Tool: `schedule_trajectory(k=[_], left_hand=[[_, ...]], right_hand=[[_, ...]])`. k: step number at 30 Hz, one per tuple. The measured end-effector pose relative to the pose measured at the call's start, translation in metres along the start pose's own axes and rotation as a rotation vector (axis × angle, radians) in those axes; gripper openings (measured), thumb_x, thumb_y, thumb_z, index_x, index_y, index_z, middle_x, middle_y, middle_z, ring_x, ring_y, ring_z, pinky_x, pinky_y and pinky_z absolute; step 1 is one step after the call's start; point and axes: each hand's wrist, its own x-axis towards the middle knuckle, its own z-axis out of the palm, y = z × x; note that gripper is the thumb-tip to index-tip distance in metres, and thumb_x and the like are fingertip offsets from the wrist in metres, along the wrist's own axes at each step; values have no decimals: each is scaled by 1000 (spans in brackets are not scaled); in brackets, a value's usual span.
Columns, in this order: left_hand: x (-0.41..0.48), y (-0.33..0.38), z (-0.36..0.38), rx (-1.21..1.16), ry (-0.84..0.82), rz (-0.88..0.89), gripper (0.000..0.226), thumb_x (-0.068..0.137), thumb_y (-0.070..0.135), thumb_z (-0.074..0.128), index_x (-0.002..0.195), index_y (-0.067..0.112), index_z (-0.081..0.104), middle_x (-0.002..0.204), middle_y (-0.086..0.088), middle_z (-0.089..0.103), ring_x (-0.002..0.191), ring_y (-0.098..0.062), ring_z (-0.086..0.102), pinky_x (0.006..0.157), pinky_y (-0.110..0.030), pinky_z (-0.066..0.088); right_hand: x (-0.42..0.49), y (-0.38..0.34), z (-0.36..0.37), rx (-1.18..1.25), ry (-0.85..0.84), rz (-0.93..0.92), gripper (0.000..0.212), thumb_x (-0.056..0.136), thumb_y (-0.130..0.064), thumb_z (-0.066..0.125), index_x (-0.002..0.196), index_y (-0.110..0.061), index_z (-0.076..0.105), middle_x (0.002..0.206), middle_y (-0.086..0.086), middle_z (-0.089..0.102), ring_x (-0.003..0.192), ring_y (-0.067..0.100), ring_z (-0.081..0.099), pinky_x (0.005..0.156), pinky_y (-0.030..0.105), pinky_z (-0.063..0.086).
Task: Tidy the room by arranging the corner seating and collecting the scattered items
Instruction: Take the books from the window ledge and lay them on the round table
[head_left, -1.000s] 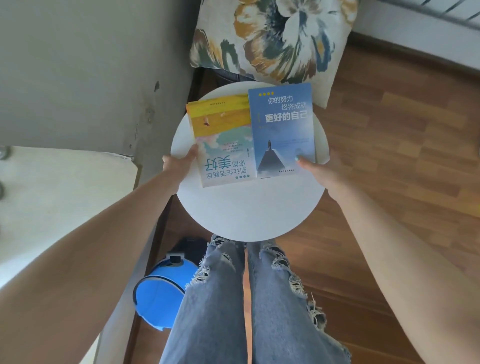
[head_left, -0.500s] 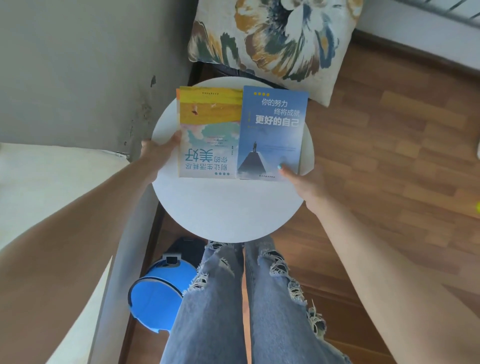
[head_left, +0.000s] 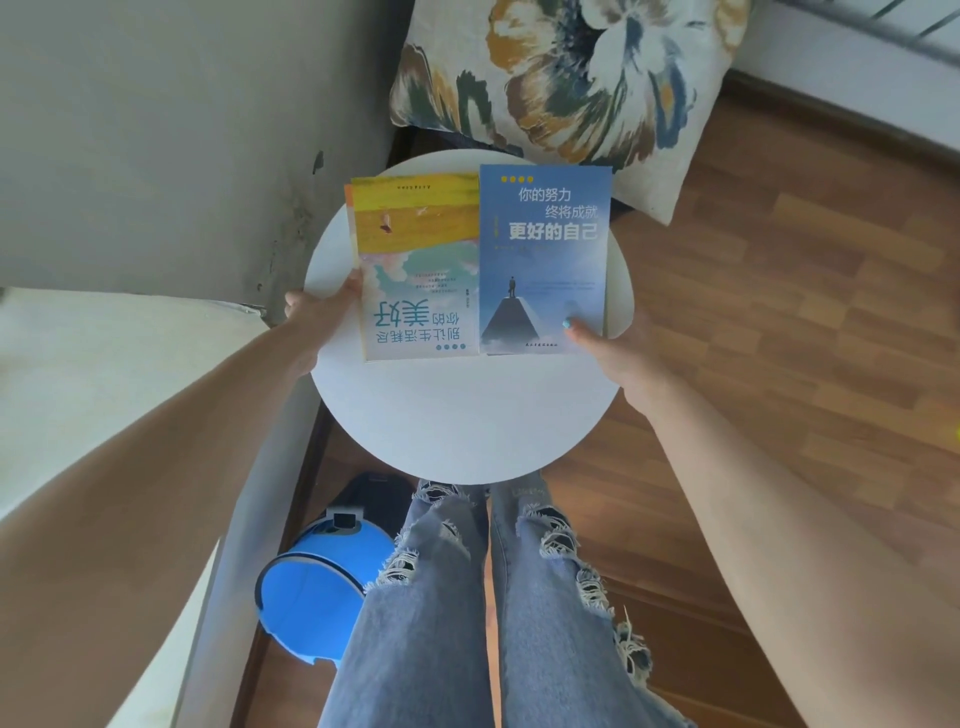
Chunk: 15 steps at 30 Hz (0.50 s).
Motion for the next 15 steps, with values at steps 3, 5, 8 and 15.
schedule_trajectory(k=[3, 5, 8, 15], left_hand=[[1, 0, -2, 1, -3, 4, 111, 65, 81, 57, 143, 12, 19, 144, -7, 35, 130, -27, 38, 102, -44, 36], [4, -1, -2, -8, 3, 4, 109, 66, 80, 57, 143, 12, 20, 143, -7, 35, 130, -26, 38, 101, -43, 36], [3, -2, 0, 6, 5, 15, 108, 69, 80, 55, 143, 11, 20, 144, -5, 32, 131, -25, 36, 104, -43, 34], [-26, -6, -2, 154, 48, 53, 90, 86, 63, 50, 151, 15, 11, 151, -13, 25, 136, -34, 29, 109, -53, 31]], right_hand=[[1, 0, 0, 7, -35, 13, 45, 80, -17, 79, 122, -13, 62, 107, -1, 69, 92, 7, 66, 72, 17, 50], [2, -1, 0, -4, -45, 21, 45, 80, -18, 79, 122, -14, 62, 110, 1, 69, 94, 10, 66, 72, 18, 49], [0, -5, 1, -55, -23, 50, 48, 79, -26, 80, 122, -13, 61, 109, 0, 69, 102, 17, 66, 79, 26, 52], [-14, -22, 1, -465, -57, 253, 107, 86, -59, 59, 153, -3, -2, 161, 10, 13, 147, 28, 20, 114, 37, 24]])
